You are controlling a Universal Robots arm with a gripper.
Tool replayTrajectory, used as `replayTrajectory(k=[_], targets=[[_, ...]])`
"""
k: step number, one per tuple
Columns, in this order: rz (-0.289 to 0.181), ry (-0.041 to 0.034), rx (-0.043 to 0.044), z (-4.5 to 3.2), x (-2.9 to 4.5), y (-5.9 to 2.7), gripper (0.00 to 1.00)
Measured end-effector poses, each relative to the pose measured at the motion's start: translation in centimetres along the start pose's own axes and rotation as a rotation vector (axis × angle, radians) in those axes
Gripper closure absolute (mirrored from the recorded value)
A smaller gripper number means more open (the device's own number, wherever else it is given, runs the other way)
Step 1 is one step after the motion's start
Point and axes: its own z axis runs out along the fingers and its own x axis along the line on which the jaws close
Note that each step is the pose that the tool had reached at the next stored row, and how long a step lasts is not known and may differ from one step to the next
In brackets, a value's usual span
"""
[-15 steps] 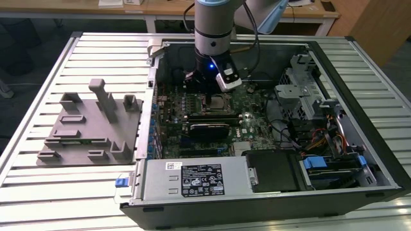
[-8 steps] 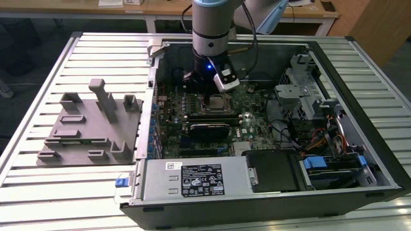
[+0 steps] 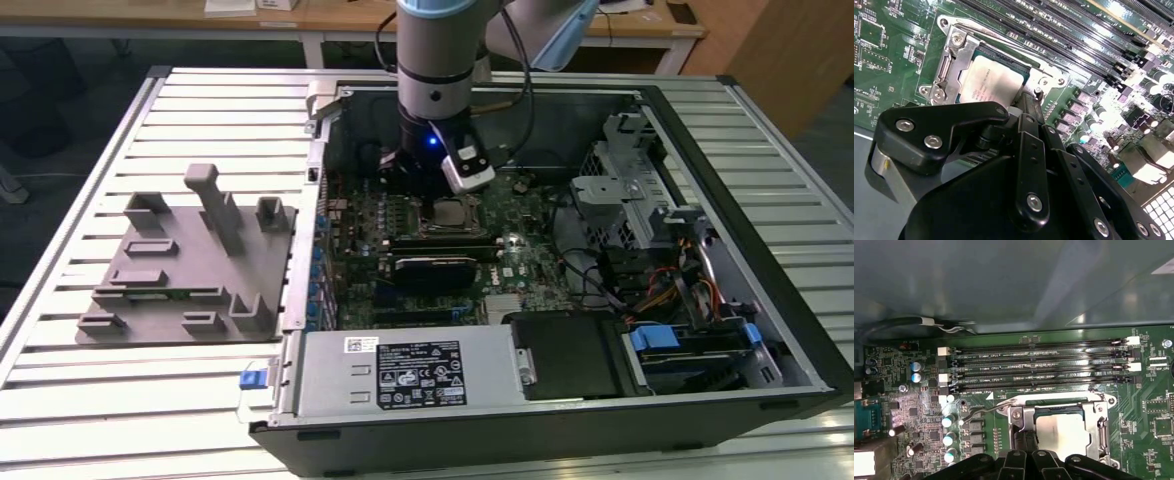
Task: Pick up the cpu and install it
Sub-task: 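Close the cpu cover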
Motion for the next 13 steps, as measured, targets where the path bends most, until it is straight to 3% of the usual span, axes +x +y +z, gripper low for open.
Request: replayTrajectory(k=[13], targets=[[0.0,0.0001,0.0,0.25,0.03,-0.01,0.89]])
